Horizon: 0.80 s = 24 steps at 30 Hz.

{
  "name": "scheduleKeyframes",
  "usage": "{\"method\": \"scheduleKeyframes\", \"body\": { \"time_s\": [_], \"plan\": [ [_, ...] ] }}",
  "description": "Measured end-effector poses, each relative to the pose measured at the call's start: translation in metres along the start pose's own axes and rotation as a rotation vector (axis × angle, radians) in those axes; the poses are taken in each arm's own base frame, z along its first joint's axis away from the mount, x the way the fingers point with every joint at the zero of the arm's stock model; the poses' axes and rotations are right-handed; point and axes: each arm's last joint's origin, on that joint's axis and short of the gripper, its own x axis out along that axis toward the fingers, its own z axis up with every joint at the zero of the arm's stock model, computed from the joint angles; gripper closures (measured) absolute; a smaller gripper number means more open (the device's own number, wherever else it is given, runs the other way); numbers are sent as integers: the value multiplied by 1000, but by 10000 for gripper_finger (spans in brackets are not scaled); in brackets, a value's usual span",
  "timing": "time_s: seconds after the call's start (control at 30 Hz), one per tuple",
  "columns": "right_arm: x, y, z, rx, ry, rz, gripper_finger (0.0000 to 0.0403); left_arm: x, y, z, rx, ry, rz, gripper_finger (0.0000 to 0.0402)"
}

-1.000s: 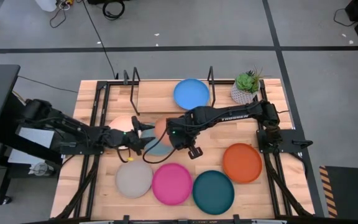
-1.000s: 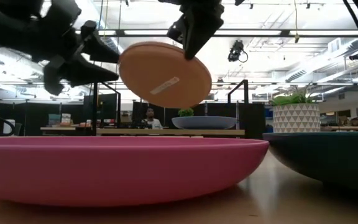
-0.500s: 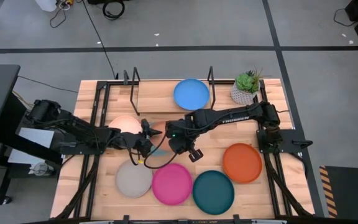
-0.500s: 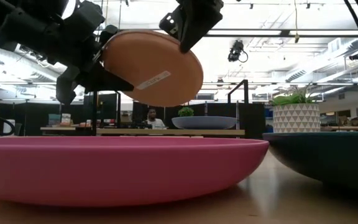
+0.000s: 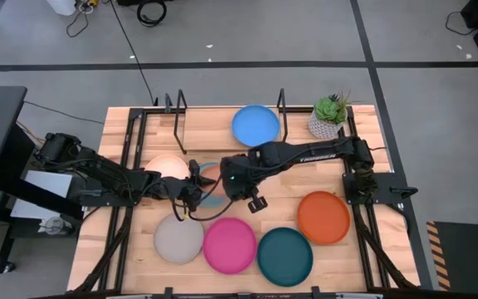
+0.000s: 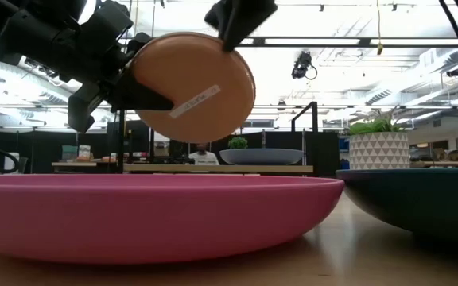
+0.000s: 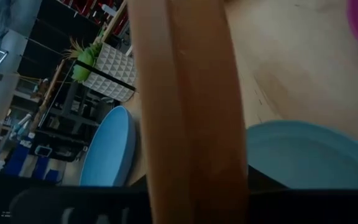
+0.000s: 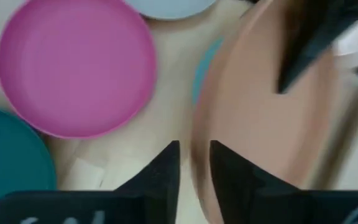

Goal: Place and stack plates onto a shelf
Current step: Put the brown plate on the shelf

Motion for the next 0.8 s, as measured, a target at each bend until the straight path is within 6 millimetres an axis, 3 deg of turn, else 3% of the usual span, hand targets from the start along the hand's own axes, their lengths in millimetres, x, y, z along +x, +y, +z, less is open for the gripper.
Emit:
{"method": "scheduleKeyframes", "body": {
  "time_s": [0.1,0.3,0.43,0.7,0.8],
  "plan": [
    [-23,-1,7,36,-18,-65,275,0,0,0,-7,0,0,356],
    [-57,4,2,129,99,-263,224,-1,5,-2,-23,75,95,352],
    [-59,8,-3,212,143,-302,217,3,13,-7,-37,165,167,351],
    [-65,38,-3,267,202,-504,216,19,54,-7,-150,258,279,350],
    [-65,46,-3,285,206,-536,216,26,65,-16,-151,345,314,350]
  ]
}}
